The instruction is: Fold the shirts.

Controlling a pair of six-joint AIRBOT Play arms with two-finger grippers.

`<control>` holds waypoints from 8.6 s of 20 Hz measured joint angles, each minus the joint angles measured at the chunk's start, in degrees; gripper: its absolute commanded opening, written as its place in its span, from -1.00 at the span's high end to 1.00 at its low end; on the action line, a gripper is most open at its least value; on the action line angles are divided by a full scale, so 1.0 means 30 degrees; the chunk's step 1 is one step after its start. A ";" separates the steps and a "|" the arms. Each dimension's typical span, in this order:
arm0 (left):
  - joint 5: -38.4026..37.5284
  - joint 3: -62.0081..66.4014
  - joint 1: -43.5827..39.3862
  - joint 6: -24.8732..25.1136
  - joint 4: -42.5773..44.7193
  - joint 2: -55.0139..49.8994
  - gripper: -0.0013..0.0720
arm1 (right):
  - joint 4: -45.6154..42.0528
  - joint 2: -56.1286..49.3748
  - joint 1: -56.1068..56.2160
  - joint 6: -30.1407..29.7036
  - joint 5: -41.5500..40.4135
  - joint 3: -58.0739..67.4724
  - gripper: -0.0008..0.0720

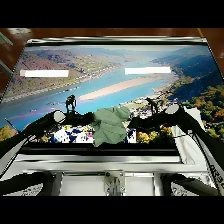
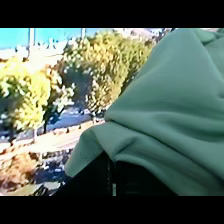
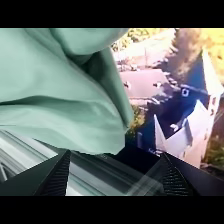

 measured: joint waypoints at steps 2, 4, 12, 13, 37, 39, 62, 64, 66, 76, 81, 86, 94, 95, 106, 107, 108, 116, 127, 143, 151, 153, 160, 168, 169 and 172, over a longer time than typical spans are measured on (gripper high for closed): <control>0.0007 0.0000 0.0036 0.0189 -0.0029 0.0291 0.86 | -0.0488 -0.0015 0.0962 0.0379 -0.0510 0.0000 -0.91; 0.0058 0.0000 0.0044 0.0306 -0.0066 0.0583 0.86 | -0.0860 -0.0270 0.1785 0.0699 -0.1027 0.0007 -0.91; 0.0270 0.0073 0.0073 0.0707 -0.0080 0.1872 0.86 | -0.0838 -0.2033 0.3912 0.1260 -0.2127 0.0306 0.82; 0.0350 0.0189 0.0073 0.0984 -0.0087 0.2106 0.86 | -0.0874 -0.2091 0.3956 0.1239 -0.2317 0.0568 0.82; -0.1413 1.3092 0.0627 0.4503 0.4044 1.3872 0.86 | -1.5023 1.1111 0.4087 0.3614 -0.0852 1.7187 0.82; -0.3075 1.3027 0.0627 0.4226 0.4051 1.4156 0.86 | -1.5183 1.1191 0.4095 0.3621 -0.0481 1.7333 0.82; -0.5217 0.2055 0.3330 -0.5923 0.9238 0.7446 -0.03 | -1.4294 -0.5413 0.4058 0.4663 -0.3067 1.7493 -0.46; -0.4233 0.1996 0.4124 -0.5523 0.8524 0.6484 -0.20 | -1.4134 -0.5391 0.3730 0.4830 -0.2681 1.7515 -0.46; -0.4473 0.2047 0.5377 -0.4167 0.8123 0.5923 -0.58 | -1.4498 -0.5100 0.2834 0.4874 -0.0714 1.7500 -0.46; -1.2648 -0.0459 1.1271 0.3075 0.6761 0.5340 -0.71 | -0.7402 -0.4226 -0.7329 0.2310 0.9253 1.2058 -0.84; -1.0331 -0.3002 1.1599 0.4685 0.4401 0.5319 -0.68 | -0.3956 -0.3308 -0.9063 0.1042 0.7876 0.8546 -0.84; -0.7934 -0.3738 1.0892 0.5195 0.2907 0.4517 -0.64 | -0.3359 -0.3096 -0.9391 0.0634 0.6849 0.7555 -0.84; -0.6193 -0.3475 0.9566 0.5297 0.2390 0.2608 0.86 | -0.5574 -0.3060 -0.9071 0.0991 0.6594 0.5901 -0.84; -0.6200 -0.3257 0.9537 0.5311 0.2397 0.2572 0.86 | -0.5705 -0.3060 -0.8932 0.0962 0.6594 0.5246 -0.84; -0.8874 -0.1858 0.9457 0.6761 0.2557 0.3446 0.86 | -0.4838 -0.3082 -0.6222 0.0969 0.3009 0.1246 -0.76; -0.8918 -0.1851 0.9457 0.6805 0.2550 0.3636 0.86 | -0.4656 -0.3177 -0.5916 0.0954 0.2739 0.1209 -0.31; -0.9012 -0.1829 0.9457 0.6827 0.2557 0.3803 0.86 | -0.4510 -0.3366 -0.5574 0.0940 0.2346 0.1158 0.17; -0.9806 0.0692 0.9457 0.6936 0.2820 0.6732 0.86 | -0.3665 -0.0801 -0.4626 -0.0146 0.2477 0.2732 0.82; -0.8517 1.5773 0.9471 0.4277 0.5668 1.3828 0.86 | -0.3585 1.2386 -0.6696 -0.1333 -0.4568 1.3202 0.82; -1.6830 0.7898 0.9464 0.0284 0.9828 1.5431 0.86 | -0.9173 0.9806 -0.6856 0.3300 0.2608 1.2109 0.82; -0.7643 0.1727 0.9479 -0.1486 0.9122 0.9646 0.86 | -0.5960 -0.0044 -0.4714 0.4160 -0.5071 0.9318 0.82; -0.6309 0.1661 0.9471 -0.1661 0.8663 0.7417 0.72 | -0.5195 -0.1880 -0.3657 0.4218 -0.7482 0.9202 0.82; -0.6433 0.1967 1.0076 -0.1413 0.6441 0.2681 -0.33 | -0.4350 -0.3861 -0.2594 0.3723 -0.7271 0.9180 -0.92; -1.5154 0.2033 1.4491 0.4685 0.5974 0.2091 -0.48 | -0.7096 -0.2718 -0.6681 0.1770 0.3687 0.8677 -0.92; -1.5635 0.1566 1.4906 0.5151 0.5967 0.2069 -0.48 | -0.7038 -0.2674 -0.7227 0.1639 0.4641 0.8313 -0.91; -1.5788 -0.0153 1.5773 0.6419 0.5639 0.2047 -0.48 | -0.6528 -0.2616 -0.8167 0.1428 0.6207 0.7104 -0.92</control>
